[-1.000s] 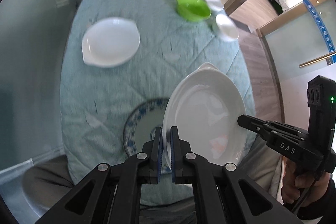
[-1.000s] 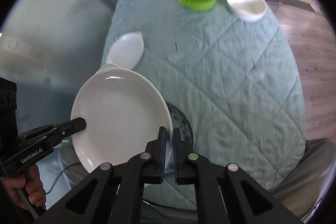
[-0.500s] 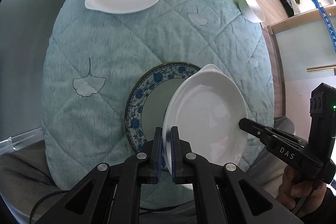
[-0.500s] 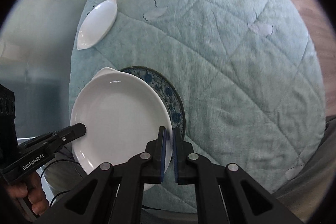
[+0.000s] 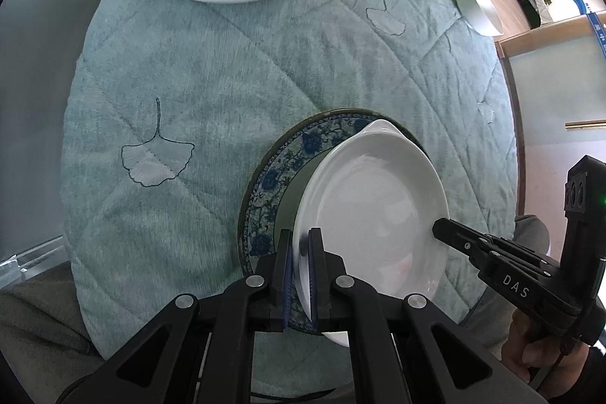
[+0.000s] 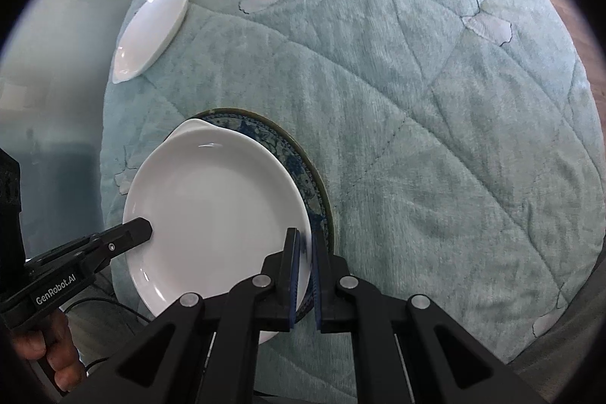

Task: Organize plates and bowls
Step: 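Lower the white plate onto the blue-and-white plate and open the left gripper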

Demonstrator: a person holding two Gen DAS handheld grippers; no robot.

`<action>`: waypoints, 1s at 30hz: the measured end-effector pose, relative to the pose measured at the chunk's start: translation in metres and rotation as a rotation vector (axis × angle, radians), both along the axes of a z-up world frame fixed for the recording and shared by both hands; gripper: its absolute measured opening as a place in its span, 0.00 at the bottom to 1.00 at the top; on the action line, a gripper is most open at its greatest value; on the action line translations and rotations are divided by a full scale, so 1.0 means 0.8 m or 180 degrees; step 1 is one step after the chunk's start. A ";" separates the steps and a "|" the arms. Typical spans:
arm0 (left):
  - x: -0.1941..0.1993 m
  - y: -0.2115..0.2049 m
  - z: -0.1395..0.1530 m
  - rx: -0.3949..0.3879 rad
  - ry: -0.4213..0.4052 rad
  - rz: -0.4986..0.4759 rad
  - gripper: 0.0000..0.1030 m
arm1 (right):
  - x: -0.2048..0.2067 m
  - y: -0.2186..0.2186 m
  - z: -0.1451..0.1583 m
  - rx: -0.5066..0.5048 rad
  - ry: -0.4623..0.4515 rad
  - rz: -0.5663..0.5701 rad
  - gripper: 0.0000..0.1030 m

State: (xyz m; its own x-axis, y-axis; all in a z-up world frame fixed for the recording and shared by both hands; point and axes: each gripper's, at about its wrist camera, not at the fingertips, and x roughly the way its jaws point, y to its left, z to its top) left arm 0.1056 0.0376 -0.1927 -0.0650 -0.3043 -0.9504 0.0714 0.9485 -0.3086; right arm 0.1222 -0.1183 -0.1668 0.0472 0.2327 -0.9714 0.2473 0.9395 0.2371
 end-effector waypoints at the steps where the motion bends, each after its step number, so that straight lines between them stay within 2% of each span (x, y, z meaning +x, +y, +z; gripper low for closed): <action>1: 0.001 -0.001 -0.002 0.0008 0.0005 0.0001 0.03 | 0.001 0.002 -0.003 -0.0011 0.0012 0.0009 0.06; 15: 0.004 0.005 -0.016 0.0075 0.0085 0.0026 0.04 | 0.016 0.027 -0.022 -0.0094 0.0056 0.0110 0.07; 21: 0.001 0.006 -0.013 0.0091 0.0050 0.0033 0.05 | 0.019 0.026 -0.024 -0.0057 0.0079 0.0105 0.11; 23: -0.001 0.002 -0.008 0.0152 0.0019 -0.0021 0.06 | 0.020 0.027 -0.020 -0.0093 0.0055 0.0129 0.21; 25: -0.003 -0.001 -0.001 0.0195 -0.0008 -0.0074 0.22 | 0.019 0.026 -0.011 -0.0115 0.0015 0.0150 0.37; 26: -0.004 -0.002 0.006 0.0178 -0.0061 -0.0096 0.25 | 0.018 0.027 -0.005 -0.0115 -0.0023 0.0160 0.49; 30: -0.004 0.000 0.042 0.0266 -0.0325 -0.0121 0.53 | 0.016 0.026 0.020 -0.0099 -0.0193 0.0238 0.67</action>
